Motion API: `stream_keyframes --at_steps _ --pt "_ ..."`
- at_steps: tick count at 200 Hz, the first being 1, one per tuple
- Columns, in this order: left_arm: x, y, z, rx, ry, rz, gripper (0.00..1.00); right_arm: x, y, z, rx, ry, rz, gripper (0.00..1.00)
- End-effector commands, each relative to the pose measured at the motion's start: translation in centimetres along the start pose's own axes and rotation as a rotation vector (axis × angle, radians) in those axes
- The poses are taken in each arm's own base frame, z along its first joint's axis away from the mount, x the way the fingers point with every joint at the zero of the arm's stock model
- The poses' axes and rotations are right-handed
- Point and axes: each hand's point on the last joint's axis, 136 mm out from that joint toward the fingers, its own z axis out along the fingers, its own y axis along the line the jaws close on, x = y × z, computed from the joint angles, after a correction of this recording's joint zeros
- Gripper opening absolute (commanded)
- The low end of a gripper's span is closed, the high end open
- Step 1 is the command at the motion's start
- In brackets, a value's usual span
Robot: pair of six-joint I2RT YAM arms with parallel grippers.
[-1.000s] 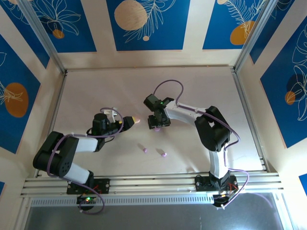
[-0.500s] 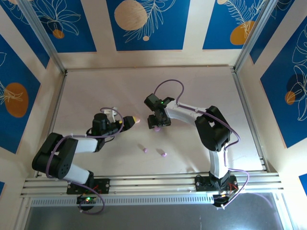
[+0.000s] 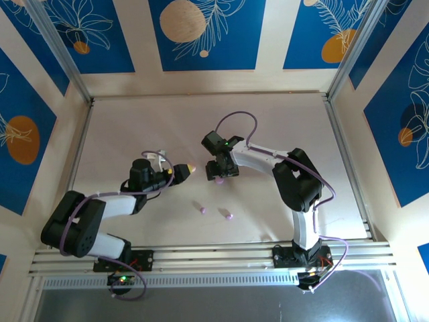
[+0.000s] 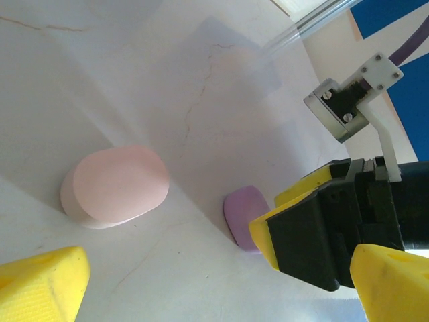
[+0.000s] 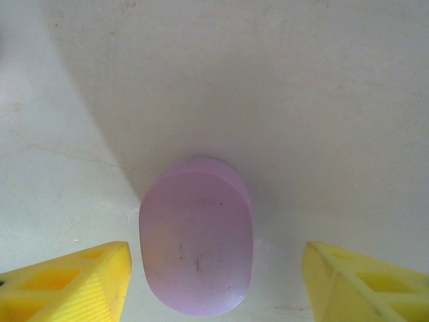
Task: Insert the wireless bluetooth earbuds into the charging case
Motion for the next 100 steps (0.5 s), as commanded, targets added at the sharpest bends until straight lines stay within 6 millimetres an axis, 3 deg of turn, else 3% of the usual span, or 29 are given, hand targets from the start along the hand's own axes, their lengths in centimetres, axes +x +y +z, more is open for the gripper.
stream_keyframes --at_steps 1,100 --pt "-0.2 -0.7 -0.1 -0.002 -0.008 0.050 1.00 -0.7 0.5 -1.7 -0.044 -0.026 0.016 0.69" --pt "1.0 -2.2 1.1 0.002 0.048 0.134 1.00 -1.3 0.2 -1.6 -0.057 -0.037 0.059 0.75"
